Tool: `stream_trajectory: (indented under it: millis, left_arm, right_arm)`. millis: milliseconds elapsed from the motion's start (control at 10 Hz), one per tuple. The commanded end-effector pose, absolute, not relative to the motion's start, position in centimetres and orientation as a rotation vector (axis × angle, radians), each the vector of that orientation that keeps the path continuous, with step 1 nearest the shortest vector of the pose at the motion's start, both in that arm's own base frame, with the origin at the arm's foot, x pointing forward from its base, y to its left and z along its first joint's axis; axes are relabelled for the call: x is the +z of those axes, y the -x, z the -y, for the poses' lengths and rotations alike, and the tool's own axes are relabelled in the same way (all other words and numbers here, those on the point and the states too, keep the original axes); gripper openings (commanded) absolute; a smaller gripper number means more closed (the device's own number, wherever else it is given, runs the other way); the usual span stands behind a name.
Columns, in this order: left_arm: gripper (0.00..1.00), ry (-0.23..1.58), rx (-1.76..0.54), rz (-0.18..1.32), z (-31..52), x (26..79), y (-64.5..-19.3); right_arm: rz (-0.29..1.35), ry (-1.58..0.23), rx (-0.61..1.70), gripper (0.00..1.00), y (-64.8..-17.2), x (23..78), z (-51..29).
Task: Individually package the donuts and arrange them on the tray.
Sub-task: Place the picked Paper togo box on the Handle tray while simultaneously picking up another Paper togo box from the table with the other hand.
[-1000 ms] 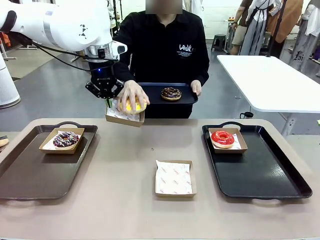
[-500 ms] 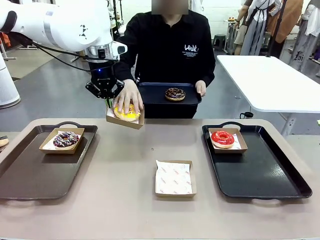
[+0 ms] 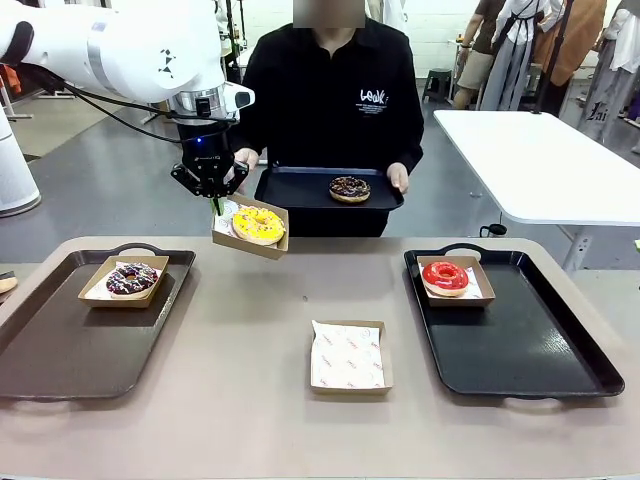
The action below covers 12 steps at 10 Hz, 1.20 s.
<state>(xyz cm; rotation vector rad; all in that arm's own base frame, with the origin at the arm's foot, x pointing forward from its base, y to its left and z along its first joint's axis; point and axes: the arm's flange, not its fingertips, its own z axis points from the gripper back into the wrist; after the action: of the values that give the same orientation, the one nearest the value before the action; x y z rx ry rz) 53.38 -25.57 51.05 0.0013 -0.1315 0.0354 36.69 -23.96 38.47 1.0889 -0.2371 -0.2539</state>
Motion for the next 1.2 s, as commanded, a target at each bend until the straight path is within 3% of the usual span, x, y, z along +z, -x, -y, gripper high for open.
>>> stream_trajectory:
  millis: [0,1000,1100]
  left_arm:
    - [0.0,-0.002,0.04,0.133,25.5,51.1,-53.4]
    - [0.01,-0.001,0.035,0.132,25.6,51.1,-53.4]
    - [0.01,0.008,-0.018,0.126,24.8,51.8,-52.5]
  right_arm:
    - [0.232,-1.086,-0.257,1.0,-36.6,38.5,24.0]
    - [0.237,-1.089,-0.254,1.0,-36.7,38.5,24.0]
    - [0.232,-1.027,-0.218,1.0,-36.8,39.8,22.3]
